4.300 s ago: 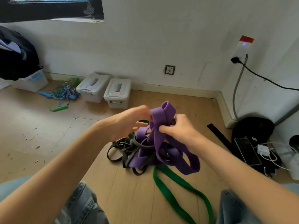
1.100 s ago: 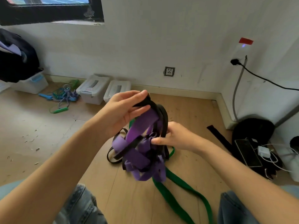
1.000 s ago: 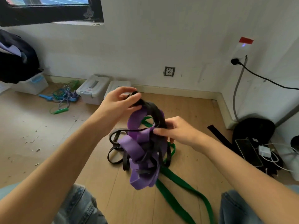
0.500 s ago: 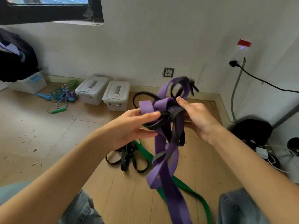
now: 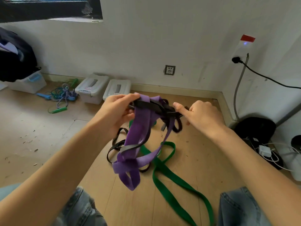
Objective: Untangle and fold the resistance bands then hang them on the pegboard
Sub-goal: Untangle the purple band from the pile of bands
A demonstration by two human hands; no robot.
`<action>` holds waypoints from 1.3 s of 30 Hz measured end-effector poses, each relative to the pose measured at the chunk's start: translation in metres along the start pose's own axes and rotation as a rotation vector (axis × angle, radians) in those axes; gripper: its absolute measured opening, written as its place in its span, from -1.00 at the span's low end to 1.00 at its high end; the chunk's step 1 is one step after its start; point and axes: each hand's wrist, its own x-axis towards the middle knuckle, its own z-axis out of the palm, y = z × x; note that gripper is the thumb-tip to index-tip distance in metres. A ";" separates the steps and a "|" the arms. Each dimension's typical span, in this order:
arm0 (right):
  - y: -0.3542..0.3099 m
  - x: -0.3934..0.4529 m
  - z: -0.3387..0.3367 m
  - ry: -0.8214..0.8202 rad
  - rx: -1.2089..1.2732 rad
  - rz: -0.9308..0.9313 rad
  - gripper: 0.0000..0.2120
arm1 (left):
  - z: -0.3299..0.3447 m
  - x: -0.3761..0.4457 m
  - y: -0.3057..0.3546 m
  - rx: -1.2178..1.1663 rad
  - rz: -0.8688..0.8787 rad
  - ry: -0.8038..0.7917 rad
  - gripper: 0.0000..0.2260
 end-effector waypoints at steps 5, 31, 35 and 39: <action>-0.012 -0.005 0.006 0.082 0.156 -0.317 -0.42 | -0.004 -0.001 0.003 0.057 0.012 0.044 -0.91; -0.006 -0.002 0.021 -0.102 0.169 -0.159 -0.69 | -0.006 0.001 -0.002 0.246 0.044 -0.107 -0.66; -0.030 -0.027 0.036 -0.593 0.555 -0.293 -0.80 | 0.001 0.001 0.000 0.048 -0.135 -0.035 -0.73; -0.049 -0.044 0.064 -0.609 0.595 -0.390 -0.73 | 0.001 0.002 0.007 -0.064 -0.237 -0.121 -0.75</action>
